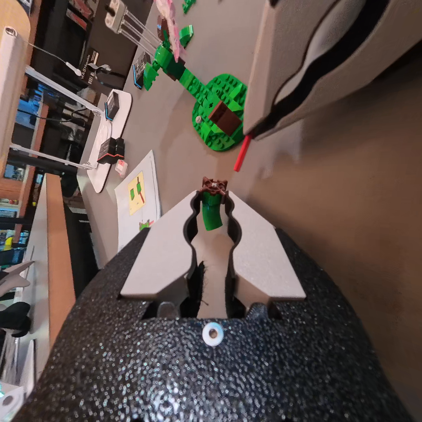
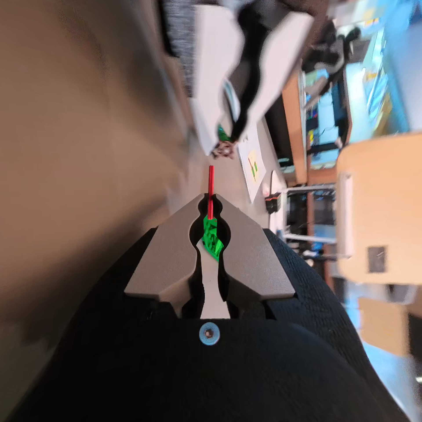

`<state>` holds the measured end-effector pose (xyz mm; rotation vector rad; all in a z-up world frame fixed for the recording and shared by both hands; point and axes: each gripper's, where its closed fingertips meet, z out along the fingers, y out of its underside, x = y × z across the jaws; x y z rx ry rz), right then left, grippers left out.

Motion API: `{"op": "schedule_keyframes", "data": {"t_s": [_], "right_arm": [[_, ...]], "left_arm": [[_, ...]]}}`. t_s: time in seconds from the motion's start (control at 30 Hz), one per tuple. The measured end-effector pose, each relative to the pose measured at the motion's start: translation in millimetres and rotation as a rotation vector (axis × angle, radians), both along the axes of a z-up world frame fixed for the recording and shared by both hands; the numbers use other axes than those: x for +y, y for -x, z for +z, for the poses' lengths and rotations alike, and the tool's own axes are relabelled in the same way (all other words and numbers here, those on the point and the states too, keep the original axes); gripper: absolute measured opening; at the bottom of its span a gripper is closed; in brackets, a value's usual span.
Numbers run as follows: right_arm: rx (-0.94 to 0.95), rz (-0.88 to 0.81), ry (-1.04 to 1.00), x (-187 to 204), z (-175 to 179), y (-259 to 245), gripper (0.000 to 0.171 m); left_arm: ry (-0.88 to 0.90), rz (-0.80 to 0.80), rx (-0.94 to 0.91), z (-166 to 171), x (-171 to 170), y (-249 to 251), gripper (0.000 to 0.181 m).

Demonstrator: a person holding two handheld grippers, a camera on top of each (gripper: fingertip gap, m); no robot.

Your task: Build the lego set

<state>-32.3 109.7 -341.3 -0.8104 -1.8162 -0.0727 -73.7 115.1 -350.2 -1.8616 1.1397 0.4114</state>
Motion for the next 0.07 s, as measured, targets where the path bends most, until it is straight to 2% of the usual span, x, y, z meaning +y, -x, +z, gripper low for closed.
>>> {"op": "schedule_keyframes", "data": {"t_s": [0.07], "right_arm": [[0.034, -0.013, 0.023, 1.9, 5.6, -0.4, 0.002]], "left_arm": [[-0.012, -0.007, 0.035, 0.2, 0.0, -1.3, 0.019]]}}
